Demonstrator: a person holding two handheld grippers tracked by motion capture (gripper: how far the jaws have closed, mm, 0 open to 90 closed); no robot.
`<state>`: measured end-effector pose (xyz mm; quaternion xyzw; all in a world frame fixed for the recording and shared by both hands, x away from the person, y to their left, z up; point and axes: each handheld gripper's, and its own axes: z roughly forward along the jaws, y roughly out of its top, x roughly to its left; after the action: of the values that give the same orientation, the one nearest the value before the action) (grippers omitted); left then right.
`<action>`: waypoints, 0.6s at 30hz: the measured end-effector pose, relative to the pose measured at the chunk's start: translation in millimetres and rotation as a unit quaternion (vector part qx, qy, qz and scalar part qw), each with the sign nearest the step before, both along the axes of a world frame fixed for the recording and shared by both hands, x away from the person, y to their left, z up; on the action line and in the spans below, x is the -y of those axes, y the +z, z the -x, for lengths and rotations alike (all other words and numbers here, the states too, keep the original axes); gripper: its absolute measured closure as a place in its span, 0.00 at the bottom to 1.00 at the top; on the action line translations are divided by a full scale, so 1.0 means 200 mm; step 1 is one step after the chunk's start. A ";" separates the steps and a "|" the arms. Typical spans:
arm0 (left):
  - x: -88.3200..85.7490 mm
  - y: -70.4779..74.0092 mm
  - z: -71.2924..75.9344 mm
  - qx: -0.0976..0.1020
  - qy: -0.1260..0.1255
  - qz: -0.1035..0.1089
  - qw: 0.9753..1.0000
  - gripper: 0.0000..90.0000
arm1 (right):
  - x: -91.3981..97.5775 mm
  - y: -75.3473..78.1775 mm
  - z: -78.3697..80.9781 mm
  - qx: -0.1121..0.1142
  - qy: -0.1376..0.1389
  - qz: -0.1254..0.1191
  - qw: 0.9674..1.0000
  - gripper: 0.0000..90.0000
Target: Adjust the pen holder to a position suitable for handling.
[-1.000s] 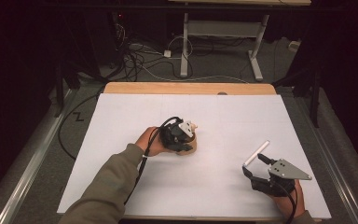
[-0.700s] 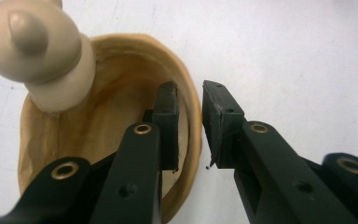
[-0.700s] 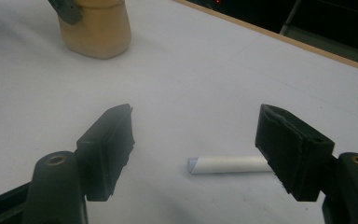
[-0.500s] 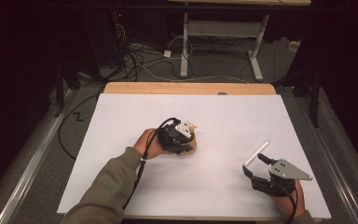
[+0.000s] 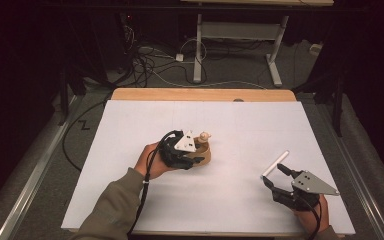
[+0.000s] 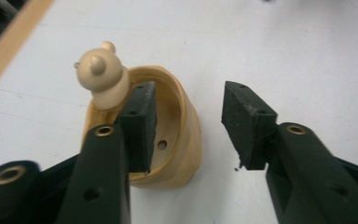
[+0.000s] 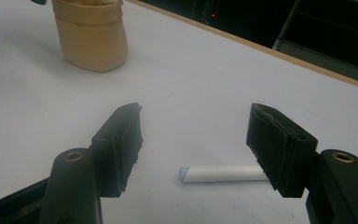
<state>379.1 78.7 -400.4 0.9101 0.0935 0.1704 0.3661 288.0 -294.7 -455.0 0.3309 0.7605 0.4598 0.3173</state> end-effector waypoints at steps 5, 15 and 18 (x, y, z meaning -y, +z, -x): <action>-0.07 0.00 0.09 0.043 0.024 0.024 0.999 0.43 | 0.00 0.00 0.00 0.001 0.003 -0.001 1.000 0.38; -0.18 -0.02 0.25 0.106 0.070 0.060 0.990 0.28 | 0.01 0.01 0.00 -0.005 0.010 -0.001 1.000 0.35; -0.21 -0.04 0.28 0.113 0.079 0.072 0.988 0.25 | 0.02 0.01 0.00 -0.005 0.012 -0.003 1.000 0.35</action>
<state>322.7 121.6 -408.4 0.8460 0.1353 0.2935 0.4241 287.9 -298.3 -453.6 0.3245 0.7647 0.4643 0.3070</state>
